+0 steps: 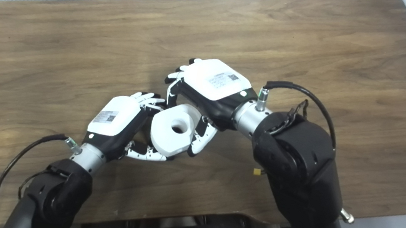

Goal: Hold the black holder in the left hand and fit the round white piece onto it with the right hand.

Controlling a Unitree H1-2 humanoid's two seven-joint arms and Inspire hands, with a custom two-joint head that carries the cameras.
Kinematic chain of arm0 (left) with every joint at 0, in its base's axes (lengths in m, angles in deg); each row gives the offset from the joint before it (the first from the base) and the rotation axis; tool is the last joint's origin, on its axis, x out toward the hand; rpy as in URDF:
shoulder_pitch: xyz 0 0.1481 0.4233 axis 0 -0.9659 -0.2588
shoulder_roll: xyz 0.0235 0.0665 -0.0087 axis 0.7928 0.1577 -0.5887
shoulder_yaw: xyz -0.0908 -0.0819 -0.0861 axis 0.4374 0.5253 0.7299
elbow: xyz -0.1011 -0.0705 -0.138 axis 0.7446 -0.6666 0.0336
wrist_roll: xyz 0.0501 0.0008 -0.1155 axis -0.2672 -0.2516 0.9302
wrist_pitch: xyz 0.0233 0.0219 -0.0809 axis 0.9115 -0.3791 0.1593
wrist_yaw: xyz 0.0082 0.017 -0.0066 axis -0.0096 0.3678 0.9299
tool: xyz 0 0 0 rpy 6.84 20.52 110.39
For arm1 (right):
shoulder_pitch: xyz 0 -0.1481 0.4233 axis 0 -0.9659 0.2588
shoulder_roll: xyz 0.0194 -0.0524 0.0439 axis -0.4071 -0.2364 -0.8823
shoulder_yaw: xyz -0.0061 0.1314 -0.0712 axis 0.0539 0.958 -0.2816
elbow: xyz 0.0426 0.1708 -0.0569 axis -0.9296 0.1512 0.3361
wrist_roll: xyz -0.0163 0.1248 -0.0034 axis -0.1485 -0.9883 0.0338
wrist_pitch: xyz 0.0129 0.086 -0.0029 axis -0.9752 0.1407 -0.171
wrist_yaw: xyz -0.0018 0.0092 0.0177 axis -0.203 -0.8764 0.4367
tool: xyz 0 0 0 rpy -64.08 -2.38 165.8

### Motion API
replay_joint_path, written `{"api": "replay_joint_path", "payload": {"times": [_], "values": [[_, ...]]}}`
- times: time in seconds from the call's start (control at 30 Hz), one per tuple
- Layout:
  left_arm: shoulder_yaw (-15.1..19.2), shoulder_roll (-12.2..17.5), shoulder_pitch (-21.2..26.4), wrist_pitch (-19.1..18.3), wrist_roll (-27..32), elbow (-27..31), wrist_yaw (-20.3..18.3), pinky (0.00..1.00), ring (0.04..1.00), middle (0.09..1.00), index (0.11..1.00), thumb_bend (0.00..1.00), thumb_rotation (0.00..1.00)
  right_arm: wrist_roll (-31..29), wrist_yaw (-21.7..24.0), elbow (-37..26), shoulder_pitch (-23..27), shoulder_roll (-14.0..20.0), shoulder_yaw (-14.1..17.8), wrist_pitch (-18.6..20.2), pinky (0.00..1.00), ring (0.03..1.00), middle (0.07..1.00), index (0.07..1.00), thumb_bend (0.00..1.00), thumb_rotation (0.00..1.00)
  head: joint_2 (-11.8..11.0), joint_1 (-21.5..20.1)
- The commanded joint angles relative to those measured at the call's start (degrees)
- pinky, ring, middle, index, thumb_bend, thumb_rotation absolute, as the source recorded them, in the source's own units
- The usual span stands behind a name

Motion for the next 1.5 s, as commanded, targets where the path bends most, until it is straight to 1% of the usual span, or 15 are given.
{"api": "replay_joint_path", "payload": {"times": [0.0, 0.1, 0.23, 0.43, 0.73, 0.77, 0.8, 0.83, 1.0, 1.03, 1.1, 1.2, 1.47], "values": [[-0.85, -0.14, 0.49, 0.59, -0.47, 0.98, -1.14, 0.95, 0.908, 0.825, 0.488, 0.52, 0.05, 0.43, -0.71, -0.10, 0.66, -0.86, 0.23, -1.56, 1.00, 0.922, 0.869, 0.483, 0.53, 0.14, 0.06, -0.01], [-0.83, -0.20, 0.44, 0.42, -0.49, 1.05, -1.32, 0.95, 0.909, 0.826, 0.488, 0.52, 0.05, 0.80, -0.34, 0.17, 0.73, -1.44, 0.17, -2.13, 1.00, 0.920, 0.866, 0.483, 0.53, 0.14, 0.06, -0.01], [-0.74, -0.31, 0.45, 0.47, -0.31, 1.07, -1.27, 0.94, 0.907, 0.826, 0.488, 0.52, 0.05, 2.13, 1.25, 0.62, 1.35, -2.08, -0.25, -2.96, 1.00, 0.920, 0.866, 0.484, 0.53, 0.14, 0.12, -0.29], [-0.79, -0.58, 0.46, 0.13, -0.34, 1.20, -1.58, 0.94, 0.910, 0.827, 0.488, 0.52, 0.05, 2.42, 1.68, 1.14, 1.95, -2.07, -0.30, -4.82, 1.00, 0.902, 0.851, 0.489, 0.52, 0.15, 0.23, -0.18], [-0.89, -0.85, 0.46, 0.32, -0.40, 0.73, -1.04, 0.94, 0.909, 0.828, 0.488, 0.52, 0.05, 2.64, 2.96, 1.22, 2.19, -1.90, 0.27, -5.01, 1.00, 0.911, 0.865, 0.494, 0.52, 0.16, 0.13, 0.06], [-0.91, -0.89, 0.46, 0.27, -0.45, 0.72, -1.08, 0.94, 0.909, 0.828, 0.488, 0.52, 0.05, 2.43, 2.70, 1.24, 2.06, -1.87, 0.38, -4.98, 1.00, 0.908, 0.867, 0.554, 0.70, 0.23, 0.12, 0.08], [-0.92, -0.90, 0.47, 0.24, -0.50, 0.72, -1.14, 0.95, 0.910, 0.828, 0.488, 0.52, 0.05, 2.24, 2.43, 1.27, 1.91, -1.86, 0.48, -4.95, 0.99, 0.906, 0.869, 0.598, 0.81, 0.27, 0.12, 0.08], [-0.93, -0.92, 0.47, 0.17, -0.56, 0.73, -1.23, 0.95, 0.911, 0.829, 0.488, 0.52, 0.05, 2.10, 2.21, 1.26, 1.77, -1.84, 0.58, -4.96, 0.99, 0.905, 0.871, 0.623, 0.85, 0.29, 0.11, 0.03], [-0.89, -0.98, 0.49, 0.14, -0.59, 0.65, -1.33, 0.95, 0.913, 0.830, 0.488, 0.52, 0.05, 2.21, 2.09, 1.02, 1.54, -1.99, 0.83, -4.93, 0.98, 0.917, 0.886, 0.727, 0.91, 0.33, 0.11, 0.02], [-0.90, -0.99, 0.49, 0.09, -0.62, 0.69, -1.40, 0.95, 0.913, 0.830, 0.488, 0.52, 0.05, 2.27, 2.43, 0.86, 1.61, -2.14, 0.88, -4.73, 0.98, 0.919, 0.888, 0.734, 0.92, 0.33, 0.11, 0.02], [-0.92, -0.98, 0.51, 0.10, -0.56, 0.69, -1.49, 0.95, 0.913, 0.828, 0.488, 0.52, 0.05, 2.38, 2.89, 0.66, 1.69, -2.38, 0.94, -4.44, 1.00, 0.981, 0.926, 0.784, 0.94, 0.35, 0.00, 0.01], [-0.93, -0.91, 0.51, 0.45, -0.44, 0.46, -1.10, 0.94, 0.911, 0.827, 0.488, 0.52, 0.05, 2.88, 2.88, 0.37, 1.80, -3.03, 0.92, -4.38, 1.00, 0.998, 0.951, 0.826, 0.96, 0.35, -0.04, 0.07], [-1.02, -0.76, 0.52, 0.68, -0.57, 0.34, -0.88, 0.94, 0.911, 0.826, 0.488, 0.52, 0.05, 3.17, 3.94, -0.30, 2.64, -4.23, 1.22, -4.23, 1.00, 1.000, 0.961, 0.886, 1.00, 0.35, -0.13, 0.03]]}}
